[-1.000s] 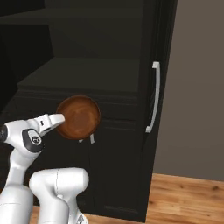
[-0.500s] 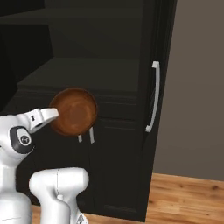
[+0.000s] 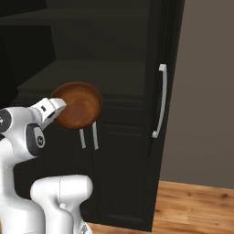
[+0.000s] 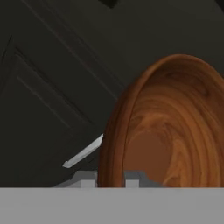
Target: Open the cabinet. Pick the bowls from the counter and place them in the cabinet. Then close the cabinet.
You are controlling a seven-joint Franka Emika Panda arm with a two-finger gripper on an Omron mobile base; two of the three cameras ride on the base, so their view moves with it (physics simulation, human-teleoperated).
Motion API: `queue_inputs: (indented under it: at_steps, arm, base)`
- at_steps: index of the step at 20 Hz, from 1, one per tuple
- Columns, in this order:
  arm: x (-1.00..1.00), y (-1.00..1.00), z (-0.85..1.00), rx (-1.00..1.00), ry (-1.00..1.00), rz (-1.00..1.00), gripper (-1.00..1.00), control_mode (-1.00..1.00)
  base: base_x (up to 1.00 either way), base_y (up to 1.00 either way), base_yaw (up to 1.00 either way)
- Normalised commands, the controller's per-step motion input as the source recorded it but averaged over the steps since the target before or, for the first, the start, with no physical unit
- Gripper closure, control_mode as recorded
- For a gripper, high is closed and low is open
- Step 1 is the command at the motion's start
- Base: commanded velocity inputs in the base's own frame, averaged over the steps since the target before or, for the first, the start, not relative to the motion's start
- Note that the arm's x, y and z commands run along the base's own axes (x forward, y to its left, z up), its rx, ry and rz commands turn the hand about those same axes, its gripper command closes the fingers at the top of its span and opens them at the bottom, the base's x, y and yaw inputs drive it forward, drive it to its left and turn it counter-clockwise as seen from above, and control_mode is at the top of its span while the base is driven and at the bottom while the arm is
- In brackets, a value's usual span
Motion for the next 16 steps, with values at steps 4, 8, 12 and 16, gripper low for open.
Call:
queue_inputs:
  at_steps: [4,8,12,16]
  arm:
    - [0.0,-0.19,0.15,-0.05,0.29,0.42,1.0,-1.0]
    - [-0.02,0.02,0.48,-0.26,0.2,0.17,1.0,-1.0]
    - [-0.18,0.23,0.59,-0.31,0.02,0.08,1.0,-1.0]
    - [-0.2,0.5,0.49,-0.34,0.0,0.05,1.0,-1.0]
  base:
    - [0.0,0.0,0.0]
    - [0.0,0.0,0.0]
    - [0.0,0.0,0.0]
    - [0.0,0.0,0.0]
